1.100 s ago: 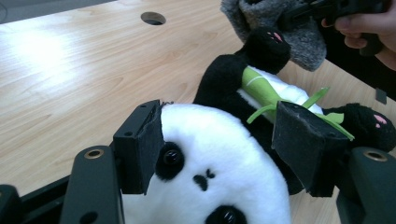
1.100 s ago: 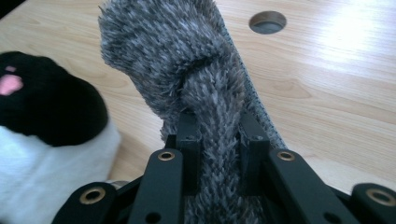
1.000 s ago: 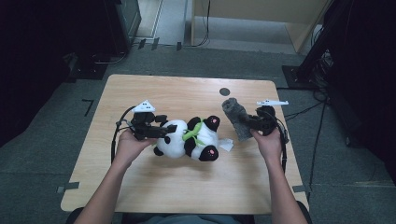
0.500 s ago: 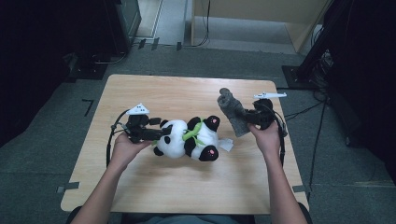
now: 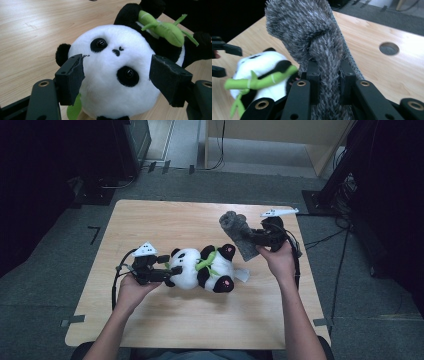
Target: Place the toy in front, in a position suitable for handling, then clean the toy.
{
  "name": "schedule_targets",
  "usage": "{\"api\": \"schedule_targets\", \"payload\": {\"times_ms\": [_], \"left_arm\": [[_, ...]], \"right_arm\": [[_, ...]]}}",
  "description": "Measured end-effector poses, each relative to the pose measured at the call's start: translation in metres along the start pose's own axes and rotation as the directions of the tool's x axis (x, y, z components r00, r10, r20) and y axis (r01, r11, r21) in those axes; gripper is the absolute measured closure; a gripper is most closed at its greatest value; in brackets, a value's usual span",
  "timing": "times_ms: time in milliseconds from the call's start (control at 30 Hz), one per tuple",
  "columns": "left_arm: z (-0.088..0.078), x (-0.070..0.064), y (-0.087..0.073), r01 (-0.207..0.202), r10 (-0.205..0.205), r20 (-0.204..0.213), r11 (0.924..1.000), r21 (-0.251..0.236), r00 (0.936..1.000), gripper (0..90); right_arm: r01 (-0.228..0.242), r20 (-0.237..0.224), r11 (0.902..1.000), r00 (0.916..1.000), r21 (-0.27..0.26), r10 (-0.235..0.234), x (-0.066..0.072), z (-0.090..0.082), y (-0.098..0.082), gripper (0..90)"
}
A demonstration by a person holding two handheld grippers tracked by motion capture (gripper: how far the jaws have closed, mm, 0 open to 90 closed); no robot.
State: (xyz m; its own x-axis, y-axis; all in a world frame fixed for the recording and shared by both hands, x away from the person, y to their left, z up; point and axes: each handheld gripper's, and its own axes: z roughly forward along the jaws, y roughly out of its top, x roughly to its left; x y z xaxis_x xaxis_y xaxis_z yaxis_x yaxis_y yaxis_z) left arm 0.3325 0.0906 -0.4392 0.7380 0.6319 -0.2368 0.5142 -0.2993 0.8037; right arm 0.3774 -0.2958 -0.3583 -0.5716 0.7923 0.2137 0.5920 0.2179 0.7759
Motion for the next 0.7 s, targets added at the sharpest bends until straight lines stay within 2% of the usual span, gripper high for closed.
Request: {"api": "schedule_targets", "payload": {"times_ms": [167, 400, 533, 633, 700], "left_arm": [[-0.002, -0.003, -0.004, 0.005, -0.005, 0.003, 1.0, -0.004, 1.0, 28.0], [-0.004, -0.007, -0.011, 0.004, -0.004, -0.007, 1.0, -0.006, 1.0, 28.0], [-0.004, -0.008, -0.013, 0.006, -0.006, -0.002, 0.9998, -0.016, 1.0, 28.0], [-0.002, -0.009, -0.013, 0.015, -0.015, 0.008, 0.9996, -0.023, 0.9999, 28.0], [0.0, -0.01, -0.014, 0.006, -0.006, 0.005, 0.9999, -0.016, 1.0, 27.9]], "right_arm": [[0.052, -0.018, 0.9985, 0.9985, 0.019, -0.052, 0.017, 0.004, 0.009, 76.0], [0.093, -0.036, 0.9949, 0.9951, 0.039, -0.092, 0.038, 0.01, 0.021, 76.0], [0.101, -0.05, 0.9936, 0.9939, 0.051, -0.098, 0.043, 0.017, 0.023, 76.0], [0.105, -0.06, 0.9935, 0.993, 0.044, -0.102, 0.045, 0.017, 0.023, 76.0], [0.1, -0.068, 0.9945, 0.993, 0.032, -0.097, 0.045, 0.015, 0.025, 76.1]]}}
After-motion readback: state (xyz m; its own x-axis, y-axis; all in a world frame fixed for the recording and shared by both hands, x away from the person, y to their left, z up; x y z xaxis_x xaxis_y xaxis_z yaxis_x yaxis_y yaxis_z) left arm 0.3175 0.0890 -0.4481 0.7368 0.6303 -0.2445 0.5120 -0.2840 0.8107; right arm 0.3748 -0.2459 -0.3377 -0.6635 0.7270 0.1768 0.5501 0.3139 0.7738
